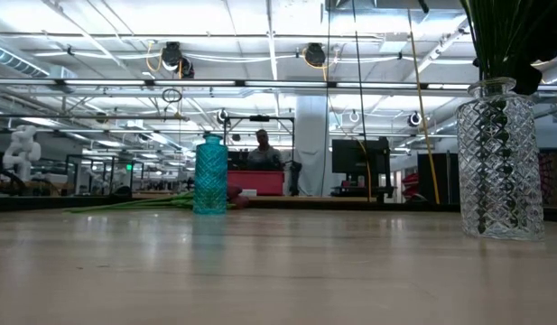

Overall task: Sort flowers into vase by color
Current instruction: Put the white flowers into the transparent vase

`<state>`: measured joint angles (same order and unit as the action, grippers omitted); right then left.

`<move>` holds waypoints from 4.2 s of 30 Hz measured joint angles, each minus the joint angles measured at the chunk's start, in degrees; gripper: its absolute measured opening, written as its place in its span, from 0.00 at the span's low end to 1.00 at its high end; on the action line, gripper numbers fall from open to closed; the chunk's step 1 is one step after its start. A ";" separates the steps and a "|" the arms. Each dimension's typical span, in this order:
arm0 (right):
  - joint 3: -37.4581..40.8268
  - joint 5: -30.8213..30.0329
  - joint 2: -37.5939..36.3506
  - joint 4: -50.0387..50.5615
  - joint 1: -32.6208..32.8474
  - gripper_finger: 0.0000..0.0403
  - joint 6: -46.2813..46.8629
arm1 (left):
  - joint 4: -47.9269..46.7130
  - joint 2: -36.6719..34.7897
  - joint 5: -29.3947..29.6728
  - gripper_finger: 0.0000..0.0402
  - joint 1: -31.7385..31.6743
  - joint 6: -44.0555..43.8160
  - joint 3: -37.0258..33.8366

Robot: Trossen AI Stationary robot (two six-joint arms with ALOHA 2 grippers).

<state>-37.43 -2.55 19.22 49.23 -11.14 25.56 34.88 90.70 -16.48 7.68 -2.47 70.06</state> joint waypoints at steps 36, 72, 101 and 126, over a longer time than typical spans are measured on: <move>-2.58 5.64 4.50 -17.85 0.04 0.49 -18.07 | -1.99 0.04 4.33 0.05 2.56 4.19 0.00; -2.56 2.63 7.13 -17.63 0.02 0.42 -19.19 | 12.17 11.28 15.51 0.05 2.82 1.96 0.17; -2.54 2.63 7.11 -17.26 0.03 0.42 -19.19 | 12.45 13.97 15.14 0.05 2.95 0.29 2.56; -1.29 1.39 7.24 -17.22 0.04 0.43 -17.77 | 12.14 14.95 15.11 0.05 2.93 0.60 2.56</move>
<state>-38.72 -1.16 26.46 32.00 -11.09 7.79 47.03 105.65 -1.37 10.61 -1.87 72.62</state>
